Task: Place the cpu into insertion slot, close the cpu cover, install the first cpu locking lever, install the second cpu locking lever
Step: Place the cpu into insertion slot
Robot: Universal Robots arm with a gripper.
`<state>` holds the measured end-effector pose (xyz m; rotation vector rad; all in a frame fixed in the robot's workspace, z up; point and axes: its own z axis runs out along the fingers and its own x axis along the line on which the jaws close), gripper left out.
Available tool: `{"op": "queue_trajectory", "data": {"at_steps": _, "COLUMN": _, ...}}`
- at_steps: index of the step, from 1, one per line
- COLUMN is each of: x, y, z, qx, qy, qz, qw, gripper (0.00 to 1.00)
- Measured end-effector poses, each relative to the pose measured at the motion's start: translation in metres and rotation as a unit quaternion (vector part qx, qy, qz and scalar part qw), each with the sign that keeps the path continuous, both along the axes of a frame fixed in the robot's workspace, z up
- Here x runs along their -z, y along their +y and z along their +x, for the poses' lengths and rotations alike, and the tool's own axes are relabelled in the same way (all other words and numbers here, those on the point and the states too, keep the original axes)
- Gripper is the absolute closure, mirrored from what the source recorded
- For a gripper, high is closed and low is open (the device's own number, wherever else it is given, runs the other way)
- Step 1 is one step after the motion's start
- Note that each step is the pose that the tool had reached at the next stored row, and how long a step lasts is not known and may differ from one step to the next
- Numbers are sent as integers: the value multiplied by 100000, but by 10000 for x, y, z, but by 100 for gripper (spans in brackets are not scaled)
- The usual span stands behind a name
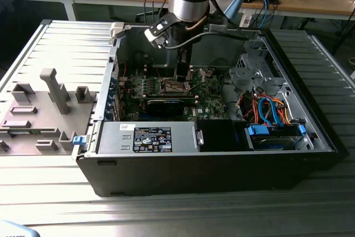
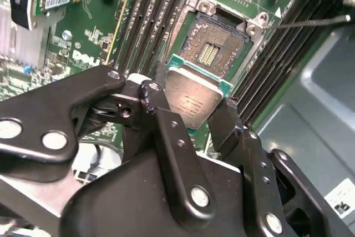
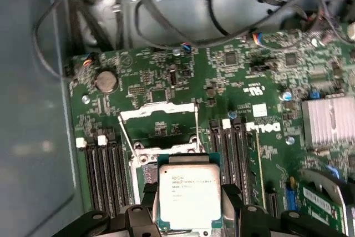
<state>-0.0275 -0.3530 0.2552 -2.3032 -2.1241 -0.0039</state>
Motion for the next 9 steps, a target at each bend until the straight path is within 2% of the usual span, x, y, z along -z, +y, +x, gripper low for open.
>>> {"op": "queue_trajectory", "data": {"at_steps": 1, "x": 60, "y": 2, "z": -39, "qx": -2576, "qy": -2, "qz": 27, "qw": 99967, "gripper": 45}}
{"op": "queue_trajectory", "data": {"at_steps": 2, "x": 91, "y": 3, "z": -82, "qx": -2570, "qy": 1, "qz": 25, "qw": 99967, "gripper": 45}}
{"op": "queue_trajectory", "data": {"at_steps": 3, "x": 103, "y": 4, "z": -91, "qx": -2586, "qy": -5, "qz": 30, "qw": 99967, "gripper": 45}}
{"op": "queue_trajectory", "data": {"at_steps": 9, "x": 110, "y": 5, "z": -92, "qx": -2599, "qy": -3, "qz": 32, "qw": 99966, "gripper": 45}}
